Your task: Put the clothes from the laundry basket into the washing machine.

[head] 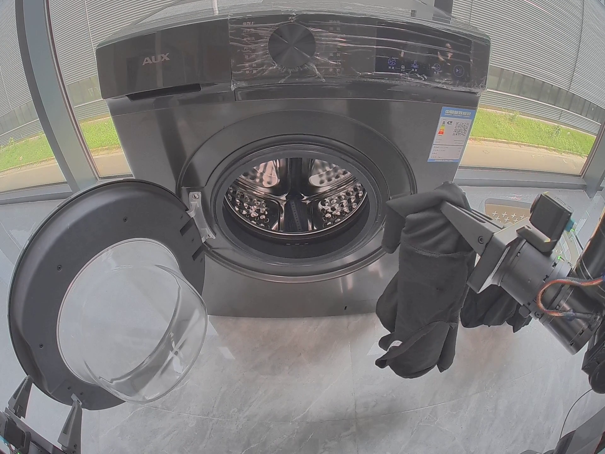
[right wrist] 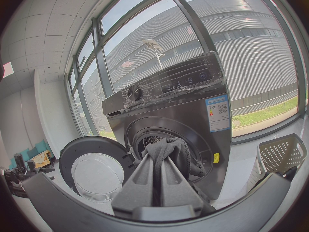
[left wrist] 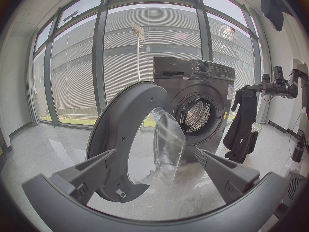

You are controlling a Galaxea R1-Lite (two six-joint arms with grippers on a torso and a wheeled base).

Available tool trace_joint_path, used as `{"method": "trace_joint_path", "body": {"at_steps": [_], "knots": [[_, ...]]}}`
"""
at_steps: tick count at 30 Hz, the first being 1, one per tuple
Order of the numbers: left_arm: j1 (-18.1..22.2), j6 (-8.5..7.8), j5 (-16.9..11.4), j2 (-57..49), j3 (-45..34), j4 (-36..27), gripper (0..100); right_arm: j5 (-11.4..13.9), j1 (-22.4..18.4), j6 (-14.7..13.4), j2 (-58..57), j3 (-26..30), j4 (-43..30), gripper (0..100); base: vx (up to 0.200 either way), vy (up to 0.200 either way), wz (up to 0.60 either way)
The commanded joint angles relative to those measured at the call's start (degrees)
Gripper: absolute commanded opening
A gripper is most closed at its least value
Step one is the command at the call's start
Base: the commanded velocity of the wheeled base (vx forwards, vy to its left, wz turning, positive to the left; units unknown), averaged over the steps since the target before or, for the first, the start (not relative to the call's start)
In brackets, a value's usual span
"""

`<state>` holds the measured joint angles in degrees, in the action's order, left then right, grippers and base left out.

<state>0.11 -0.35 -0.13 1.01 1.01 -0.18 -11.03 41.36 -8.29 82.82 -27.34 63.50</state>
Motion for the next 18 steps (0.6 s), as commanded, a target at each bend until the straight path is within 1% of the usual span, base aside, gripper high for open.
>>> {"method": "trace_joint_path", "body": {"at_steps": [1,2,4,11,15,17,18], "knots": [[-0.02,-0.26,-0.57,-1.01,-1.01,0.09,100,-0.31,1.44,-0.59,4.45,-1.31,1.27,0,0.000,0.000,0.00],[-0.02,-0.79,-0.74,-1.01,-1.01,0.18,100,-0.39,1.35,-0.50,4.80,-1.31,1.63,0,0.000,0.000,0.00],[-0.02,-2.72,-1.98,-1.01,-1.01,0.27,100,-0.66,1.18,-0.41,6.12,-2.01,2.59,0,0.000,0.000,0.00],[-0.02,-2.81,-2.59,-1.01,-1.01,0.36,100,-0.74,1.53,-0.59,8.14,-5.97,3.03,0,0.000,0.000,0.00],[-0.02,-2.81,-2.77,-1.01,-1.01,0.53,100,-0.74,1.44,-0.59,9.11,-7.02,3.38,0,0.000,0.000,0.00],[0.33,-0.79,-2.59,-0.92,0.31,3.17,100,-0.74,1.44,-0.85,9.29,-7.29,3.56,0,0.000,0.000,0.00],[0.15,1.23,-2.77,-0.40,3.38,6.51,100,-0.74,1.44,-1.03,9.37,-7.29,3.56,0,0.000,0.000,0.00]]}}
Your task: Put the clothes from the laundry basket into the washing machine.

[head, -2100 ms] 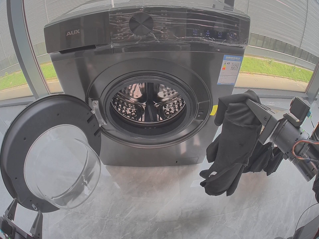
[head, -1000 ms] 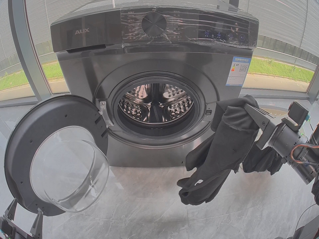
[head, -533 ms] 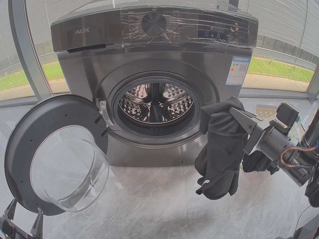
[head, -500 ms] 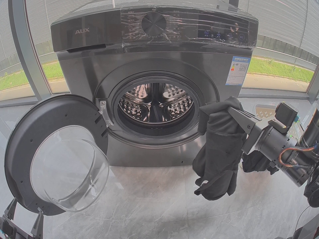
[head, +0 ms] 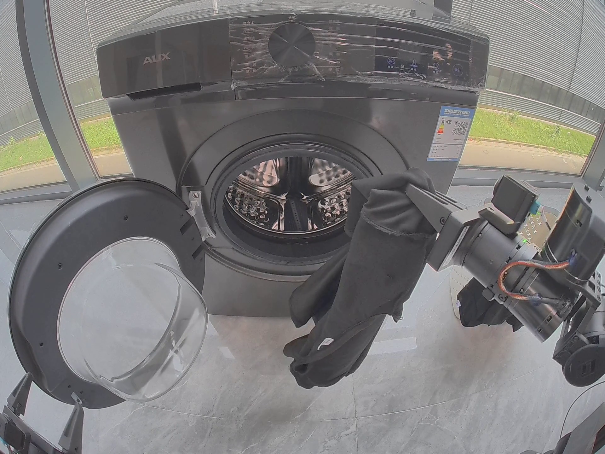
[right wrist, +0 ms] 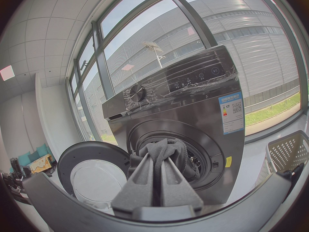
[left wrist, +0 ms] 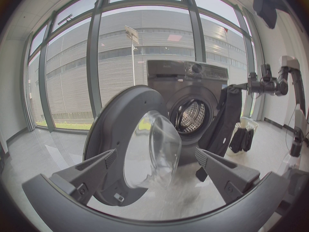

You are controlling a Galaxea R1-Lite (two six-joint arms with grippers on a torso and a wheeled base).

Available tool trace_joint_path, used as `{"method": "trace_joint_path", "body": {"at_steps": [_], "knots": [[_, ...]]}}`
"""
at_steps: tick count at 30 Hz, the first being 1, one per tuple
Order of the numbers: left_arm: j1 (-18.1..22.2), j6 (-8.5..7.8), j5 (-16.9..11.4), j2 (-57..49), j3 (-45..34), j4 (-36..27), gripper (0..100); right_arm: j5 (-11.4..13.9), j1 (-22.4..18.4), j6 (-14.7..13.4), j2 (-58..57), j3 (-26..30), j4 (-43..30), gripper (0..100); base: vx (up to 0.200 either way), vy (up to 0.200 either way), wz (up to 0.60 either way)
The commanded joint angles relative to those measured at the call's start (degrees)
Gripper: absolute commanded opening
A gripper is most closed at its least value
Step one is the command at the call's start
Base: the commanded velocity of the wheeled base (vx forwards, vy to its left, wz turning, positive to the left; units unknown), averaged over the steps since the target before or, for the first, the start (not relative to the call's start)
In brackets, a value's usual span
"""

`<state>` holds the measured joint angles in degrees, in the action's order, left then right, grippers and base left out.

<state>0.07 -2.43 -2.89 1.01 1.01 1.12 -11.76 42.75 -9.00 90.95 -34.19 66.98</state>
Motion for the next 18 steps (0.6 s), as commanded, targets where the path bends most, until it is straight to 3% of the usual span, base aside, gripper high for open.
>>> {"method": "trace_joint_path", "body": {"at_steps": [1,3,5,6,9,11,15,16,18], "knots": [[0.28,5.59,-0.27,1.45,10.77,9.34,100,-0.01,-0.04,-0.50,1.24,-0.52,0.17,0,0.000,0.000,0.00],[-0.60,4.89,-0.63,7.07,20.35,7.14,100,-0.01,-0.13,-0.67,1.77,-1.23,0.35,0,0.000,0.000,0.00],[-1.22,2.95,-3.53,10.50,25.62,0.55,100,-0.01,0.23,-0.76,2.83,-2.63,0.35,0,0.000,0.000,0.00],[-1.48,2.25,-6.25,11.56,25.88,-1.56,100,-0.01,0.31,-0.76,3.35,-2.98,0.35,0,0.000,0.000,0.00],[-1.13,0.76,-18.73,19.99,22.81,-3.23,100,0.07,0.49,-0.67,4.85,-3.77,2.11,0,0.000,0.000,0.00],[-1.13,0.49,-23.39,25.36,20.96,-0.86,100,0.25,0.49,-0.67,5.55,-3.69,3.69,0,0.000,0.000,0.00],[-2.36,-1.44,-25.85,37.22,18.76,7.84,100,0.60,0.05,-0.58,5.81,-4.04,4.30,0,0.000,0.000,0.00],[-4.73,-2.50,-25.59,43.29,18.41,13.29,100,0.60,-0.04,-0.58,5.81,-4.30,4.13,0,0.000,0.000,0.00],[-8.07,-2.14,-24.97,48.82,18.68,18.57,100,0.60,-0.13,-0.58,5.90,-4.57,4.04,0,0.000,0.000,0.00]]}}
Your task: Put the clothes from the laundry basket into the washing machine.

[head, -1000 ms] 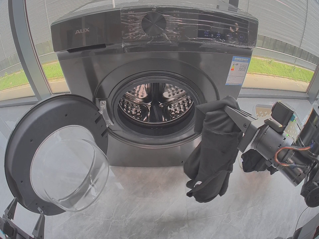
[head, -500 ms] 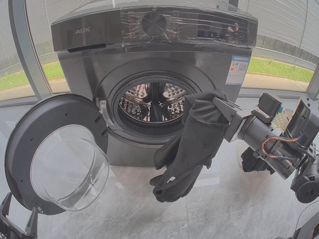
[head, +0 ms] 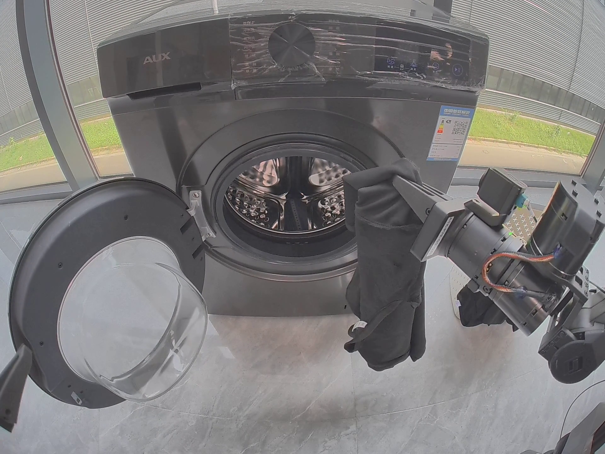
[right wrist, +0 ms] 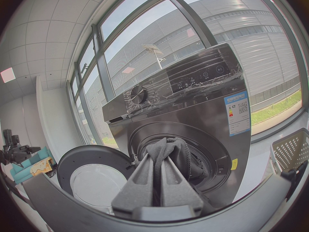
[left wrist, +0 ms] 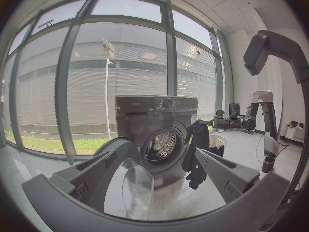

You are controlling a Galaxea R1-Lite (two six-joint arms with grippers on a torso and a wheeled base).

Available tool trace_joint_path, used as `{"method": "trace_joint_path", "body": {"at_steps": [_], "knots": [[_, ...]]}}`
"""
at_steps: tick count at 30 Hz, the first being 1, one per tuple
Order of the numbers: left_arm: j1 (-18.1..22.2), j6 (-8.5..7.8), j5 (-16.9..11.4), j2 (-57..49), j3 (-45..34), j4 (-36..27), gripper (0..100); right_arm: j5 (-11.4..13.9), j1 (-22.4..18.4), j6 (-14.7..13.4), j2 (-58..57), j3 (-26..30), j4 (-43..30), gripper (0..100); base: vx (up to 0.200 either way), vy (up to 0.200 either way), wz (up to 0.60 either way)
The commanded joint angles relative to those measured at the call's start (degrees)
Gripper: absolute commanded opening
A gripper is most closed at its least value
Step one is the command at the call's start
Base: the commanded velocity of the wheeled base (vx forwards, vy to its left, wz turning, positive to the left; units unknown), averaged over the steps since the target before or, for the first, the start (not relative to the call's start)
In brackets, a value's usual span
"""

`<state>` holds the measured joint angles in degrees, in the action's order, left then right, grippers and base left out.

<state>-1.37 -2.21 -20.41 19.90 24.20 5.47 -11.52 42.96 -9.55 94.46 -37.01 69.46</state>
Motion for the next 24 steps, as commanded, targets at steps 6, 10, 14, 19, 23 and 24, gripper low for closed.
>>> {"method": "trace_joint_path", "body": {"at_steps": [6,10,14,19,23,24], "knots": [[-19.64,0.01,3.80,44.70,-4.69,27.13,100,-0.08,-0.33,0.05,4.41,-3.16,1.73,0,0.000,0.000,0.00],[-24.83,2.29,6.87,50.59,-4.77,32.50,100,-0.35,-0.33,0.14,5.91,-5.09,1.29,0,0.000,0.000,0.00],[-26.06,2.47,7.58,57.10,-4.51,37.42,100,-0.35,-0.24,0.14,7.58,-7.81,1.38,0,0.000,0.000,0.00],[-25.88,2.82,7.66,65.53,-4.51,41.90,100,-0.26,0.11,0.14,7.75,-9.40,0.94,0,0.000,0.000,0.00],[-26.41,2.82,7.75,70.98,-4.42,45.06,100,-0.08,0.02,0.14,7.93,-11.07,0.76,0,0.000,0.000,0.00],[-27.37,2.82,8.10,73.53,-4.42,46.73,100,-0.08,0.11,0.14,8.10,-11.33,0.85,0,0.000,0.000,0.00]]}}
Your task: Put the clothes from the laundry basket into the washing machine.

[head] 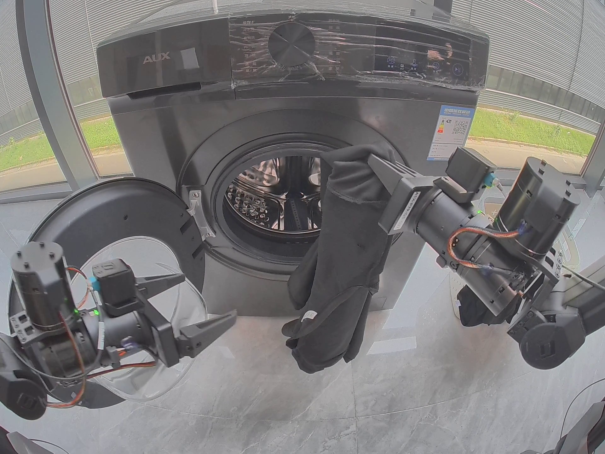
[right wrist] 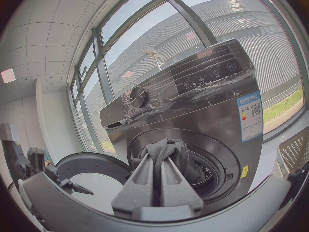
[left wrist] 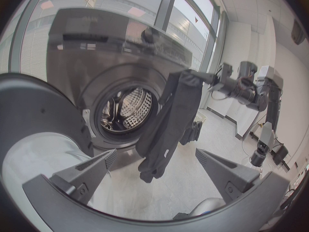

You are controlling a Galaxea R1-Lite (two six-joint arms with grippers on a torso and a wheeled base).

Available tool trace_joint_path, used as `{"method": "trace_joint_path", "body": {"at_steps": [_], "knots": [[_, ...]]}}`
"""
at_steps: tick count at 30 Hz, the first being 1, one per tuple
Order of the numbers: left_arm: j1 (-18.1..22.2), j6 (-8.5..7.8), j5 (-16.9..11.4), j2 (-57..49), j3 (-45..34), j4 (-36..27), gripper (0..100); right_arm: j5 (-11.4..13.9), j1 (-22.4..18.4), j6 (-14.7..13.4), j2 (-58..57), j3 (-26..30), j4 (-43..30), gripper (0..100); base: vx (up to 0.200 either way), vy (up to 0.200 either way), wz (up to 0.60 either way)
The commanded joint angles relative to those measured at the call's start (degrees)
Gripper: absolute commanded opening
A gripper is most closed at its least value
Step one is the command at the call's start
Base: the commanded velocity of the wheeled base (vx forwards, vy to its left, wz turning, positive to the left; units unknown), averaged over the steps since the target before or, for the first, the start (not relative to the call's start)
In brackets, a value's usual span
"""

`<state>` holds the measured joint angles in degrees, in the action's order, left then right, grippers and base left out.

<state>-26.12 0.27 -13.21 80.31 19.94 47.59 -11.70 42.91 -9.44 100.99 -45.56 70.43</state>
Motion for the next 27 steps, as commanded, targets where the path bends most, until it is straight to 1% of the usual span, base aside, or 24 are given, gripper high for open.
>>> {"method": "trace_joint_path", "body": {"at_steps": [1,3,6,8,13,20,25,26,27], "knots": [[-3.23,0.35,1.70,15.14,-0.17,6.28,100,0.10,0.16,0.03,1.93,-2.87,-0.11,0,0.000,0.000,0.00],[-3.41,0.52,3.63,19.18,-0.17,10.68,100,0.01,0.07,0.03,2.20,-2.70,-0.02,0,0.000,0.000,0.00],[-4.37,1.31,4.34,24.28,-0.26,17.01,100,0.01,0.07,0.03,2.90,-2.87,-0.02,0,0.000,0.000,0.00],[-4.90,1.49,4.43,26.56,-0.52,19.12,100,-0.07,0.16,0.03,3.43,-3.14,0.06,0,0.000,0.000,0.00],[-5.34,1.58,4.34,31.84,-0.78,22.37,100,-0.07,0.33,0.03,3.95,-4.45,-0.02,0,0.000,0.000,0.00],[-5.34,1.49,3.63,36.50,-0.26,24.04,100,-0.07,0.33,0.03,3.87,-5.16,0.15,0,0.000,0.000,0.00],[-5.34,1.58,3.81,41.68,0.18,29.22,100,-0.07,0.42,0.03,3.95,-5.07,0.68,0,0.000,0.000,0.00],[-5.43,1.58,3.90,43.61,0.27,31.51,100,-0.07,0.59,0.03,3.95,-5.16,0.68,0,0.000,0.000,0.00],[-5.34,1.58,3.99,44.49,0.36,32.39,100,-0.07,0.68,0.03,3.95,-5.16,0.68,0,0.000,0.000,0.00]]}}
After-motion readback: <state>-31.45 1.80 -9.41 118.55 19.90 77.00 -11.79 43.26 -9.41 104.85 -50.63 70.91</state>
